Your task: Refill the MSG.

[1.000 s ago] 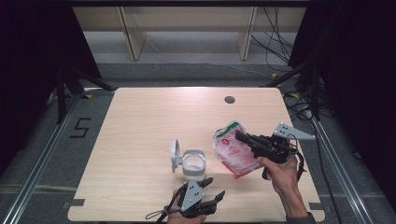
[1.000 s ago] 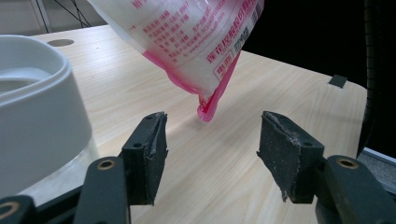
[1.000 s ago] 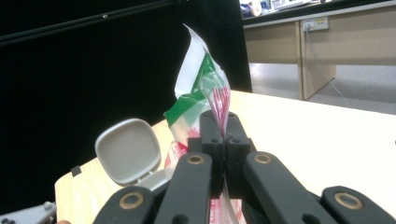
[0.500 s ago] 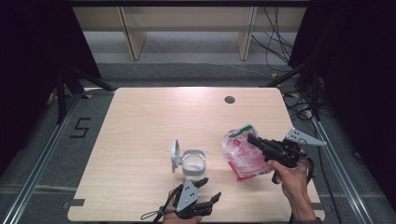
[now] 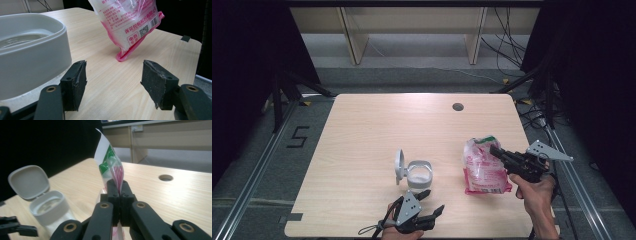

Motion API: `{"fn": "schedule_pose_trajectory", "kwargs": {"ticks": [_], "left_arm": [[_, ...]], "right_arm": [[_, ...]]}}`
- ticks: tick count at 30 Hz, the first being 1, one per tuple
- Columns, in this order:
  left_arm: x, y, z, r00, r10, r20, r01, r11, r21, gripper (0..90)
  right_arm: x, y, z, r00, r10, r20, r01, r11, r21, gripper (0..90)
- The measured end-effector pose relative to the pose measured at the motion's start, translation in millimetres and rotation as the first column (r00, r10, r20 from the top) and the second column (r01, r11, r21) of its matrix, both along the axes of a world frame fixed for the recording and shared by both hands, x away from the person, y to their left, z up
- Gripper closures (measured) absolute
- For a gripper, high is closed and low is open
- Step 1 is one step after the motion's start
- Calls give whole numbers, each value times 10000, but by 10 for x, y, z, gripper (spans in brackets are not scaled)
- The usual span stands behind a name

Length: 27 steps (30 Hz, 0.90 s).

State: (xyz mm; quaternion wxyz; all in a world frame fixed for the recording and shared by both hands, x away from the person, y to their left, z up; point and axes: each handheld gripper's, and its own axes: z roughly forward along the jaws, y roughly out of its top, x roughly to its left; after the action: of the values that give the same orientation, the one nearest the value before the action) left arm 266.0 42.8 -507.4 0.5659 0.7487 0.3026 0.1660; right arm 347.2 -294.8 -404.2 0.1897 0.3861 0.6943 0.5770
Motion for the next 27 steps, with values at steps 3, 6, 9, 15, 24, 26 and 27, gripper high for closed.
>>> {"fn": "schedule_pose_trajectory", "kwargs": {"ticks": [3,6,9,15,24,26,27], "left_arm": [[-2,-13,-4,10000,-68,13,67,9999,138,355],[6,-11,-5,9995,-308,99,304,9989,350,353],[7,-13,-7,9994,-337,107,333,9988,365,353],[20,11,0,9992,-370,124,364,9982,485,343],[11,54,19,9998,-199,-90,201,9996,217,337],[10,62,25,9997,-251,-64,252,9996,153,336],[10,62,25,9997,-251,-64,252,9996,153,336]], "right_arm": [[-19,-24,-7,9999,-123,79,126,9991,-397,900],[-23,-34,-15,9994,-303,192,316,9971,-692,900],[-34,-22,-26,9991,-398,115,403,9979,-497,900],[-27,-88,-62,9975,-707,-67,699,9946,-762,900],[11,-154,-157,9943,-1065,4,1056,9852,-1351,900],[3,-141,-169,9931,-1153,-224,1114,9853,-1298,900],[-6,-132,-172,9918,-1217,-383,1158,9847,-1305,900]]}}
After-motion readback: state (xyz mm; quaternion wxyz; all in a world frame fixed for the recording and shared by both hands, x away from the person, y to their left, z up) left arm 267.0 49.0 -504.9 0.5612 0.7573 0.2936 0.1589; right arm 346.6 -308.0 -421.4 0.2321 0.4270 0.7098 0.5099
